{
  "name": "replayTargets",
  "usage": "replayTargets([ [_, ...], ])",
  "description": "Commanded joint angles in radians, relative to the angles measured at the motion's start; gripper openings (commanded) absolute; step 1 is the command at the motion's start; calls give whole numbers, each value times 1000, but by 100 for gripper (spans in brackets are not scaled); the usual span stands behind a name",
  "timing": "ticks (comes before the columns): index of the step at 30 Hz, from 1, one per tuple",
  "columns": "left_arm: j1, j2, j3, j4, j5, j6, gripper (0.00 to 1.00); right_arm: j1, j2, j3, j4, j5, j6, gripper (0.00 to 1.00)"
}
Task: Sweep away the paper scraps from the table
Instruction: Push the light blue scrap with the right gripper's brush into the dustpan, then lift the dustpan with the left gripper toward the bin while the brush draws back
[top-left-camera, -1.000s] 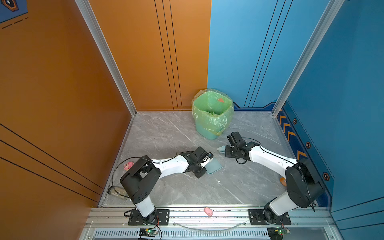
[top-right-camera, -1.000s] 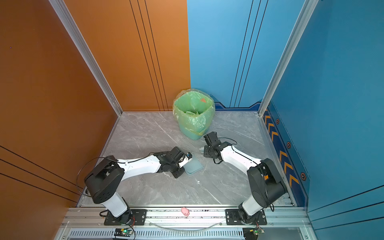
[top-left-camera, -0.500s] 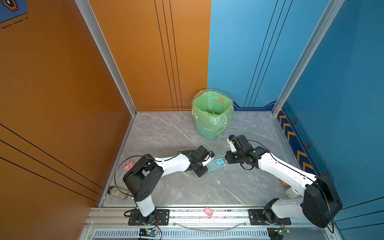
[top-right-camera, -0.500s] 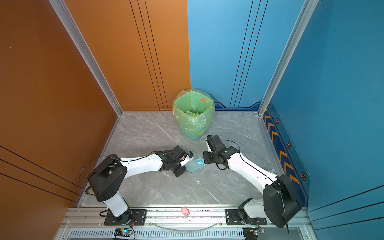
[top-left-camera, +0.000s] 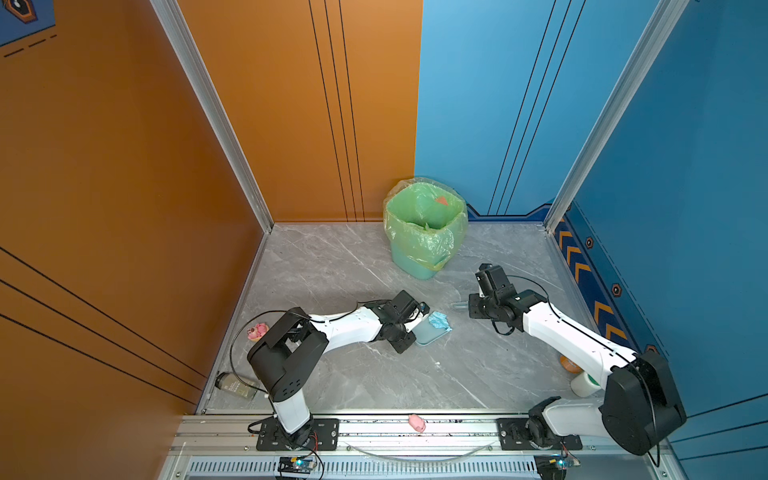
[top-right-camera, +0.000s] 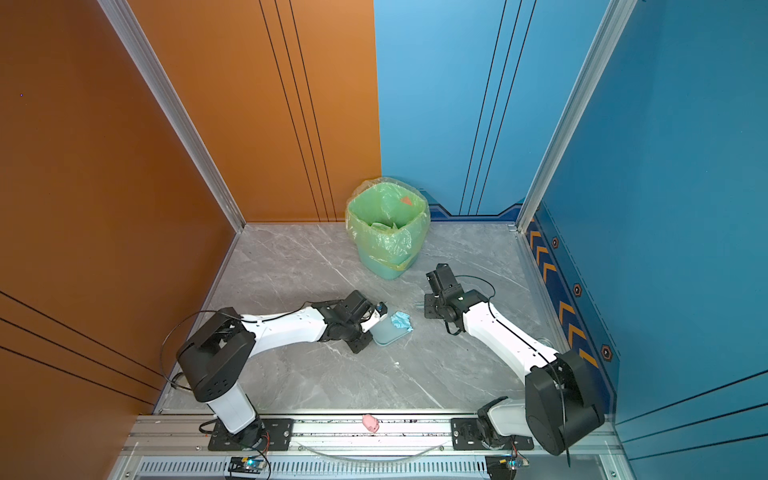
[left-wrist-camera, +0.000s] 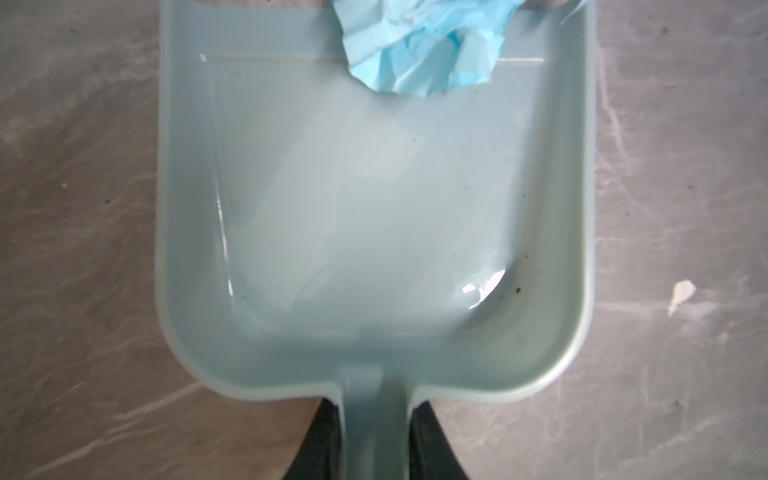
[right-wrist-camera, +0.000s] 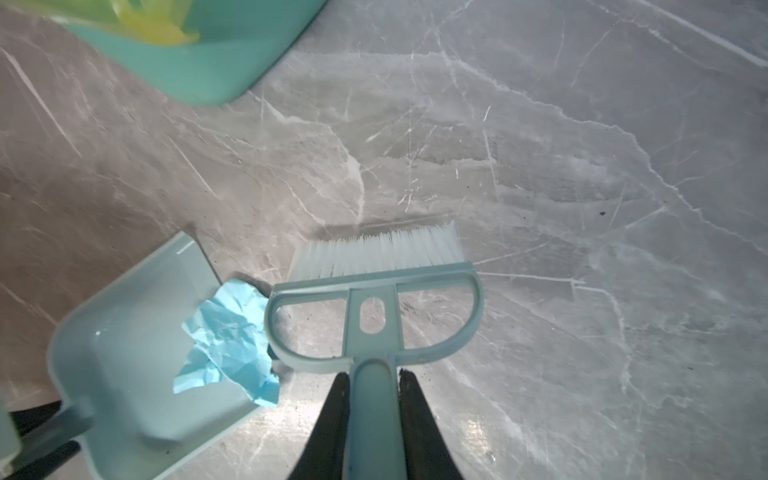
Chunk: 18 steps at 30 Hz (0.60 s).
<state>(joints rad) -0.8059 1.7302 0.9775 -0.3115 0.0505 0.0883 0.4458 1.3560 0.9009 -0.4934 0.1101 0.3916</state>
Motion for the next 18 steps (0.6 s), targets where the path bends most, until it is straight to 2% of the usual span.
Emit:
replayTargets([
  [1,-7,23,27,-39,2,3,0,25,-10,-12,-48,10,-34,0],
  [12,-7,39,41,-40,8,4,0,132,15,-9,-52,-166,-111,0],
  [18,-6,17,22,-36,-25,-1,0,123,-27,-7,-31,-139,-107,0],
])
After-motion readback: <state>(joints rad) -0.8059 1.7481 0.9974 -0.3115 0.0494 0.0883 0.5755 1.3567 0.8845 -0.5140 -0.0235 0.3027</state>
